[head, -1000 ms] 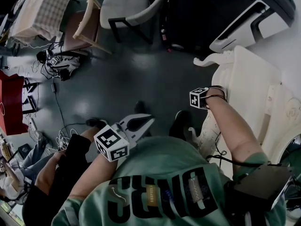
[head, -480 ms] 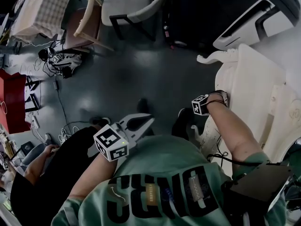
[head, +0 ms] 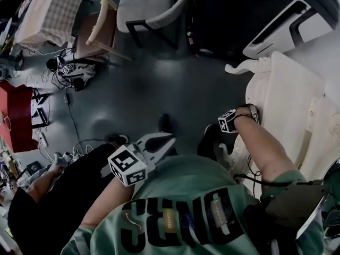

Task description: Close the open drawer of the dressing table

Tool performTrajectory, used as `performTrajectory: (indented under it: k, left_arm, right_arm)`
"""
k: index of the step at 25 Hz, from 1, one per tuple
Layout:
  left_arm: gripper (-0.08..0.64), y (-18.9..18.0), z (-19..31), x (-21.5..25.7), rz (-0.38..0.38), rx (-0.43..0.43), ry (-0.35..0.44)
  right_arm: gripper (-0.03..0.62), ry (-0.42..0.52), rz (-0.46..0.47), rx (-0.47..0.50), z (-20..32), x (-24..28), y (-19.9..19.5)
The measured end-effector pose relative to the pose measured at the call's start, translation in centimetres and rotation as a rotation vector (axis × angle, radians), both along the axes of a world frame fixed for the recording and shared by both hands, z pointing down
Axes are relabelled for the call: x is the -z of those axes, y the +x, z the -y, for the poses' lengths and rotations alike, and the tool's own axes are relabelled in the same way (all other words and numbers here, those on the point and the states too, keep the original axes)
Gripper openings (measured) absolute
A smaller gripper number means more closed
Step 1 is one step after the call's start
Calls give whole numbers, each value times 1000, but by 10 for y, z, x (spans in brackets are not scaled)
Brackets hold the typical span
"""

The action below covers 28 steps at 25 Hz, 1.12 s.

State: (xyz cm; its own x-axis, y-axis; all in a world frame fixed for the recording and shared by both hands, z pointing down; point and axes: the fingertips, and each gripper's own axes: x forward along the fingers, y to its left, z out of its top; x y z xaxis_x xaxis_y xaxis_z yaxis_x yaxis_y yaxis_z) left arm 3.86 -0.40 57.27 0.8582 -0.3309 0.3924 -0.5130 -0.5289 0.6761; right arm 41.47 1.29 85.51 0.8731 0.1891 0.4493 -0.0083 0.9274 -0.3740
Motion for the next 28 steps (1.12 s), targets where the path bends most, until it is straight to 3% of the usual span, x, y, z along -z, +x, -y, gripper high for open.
performTrajectory:
  k: [3, 8, 13, 17, 22, 28]
  left_arm:
    - [9, -7, 0, 1, -4, 10, 5]
    - [9, -6, 9, 7, -35, 13, 27]
    - [9, -4, 20, 27, -67, -1, 72]
    - [9, -14, 24, 42, -83, -9, 101]
    - [9, -45, 33, 65, -111, -13, 144]
    - [9, -69, 64, 96, -147, -97, 231]
  right_arm:
    - [11, 9, 9, -3, 0, 2, -1]
    - [12, 60, 109, -33, 2, 8, -10]
    - [12, 163, 260, -132, 9, 26, -41]
    - [12, 233, 431, -326, -3, 40, -79]
    - [12, 219, 688, -660, -38, 68, -150]
    - [12, 335, 823, -857, -51, 106, -185]
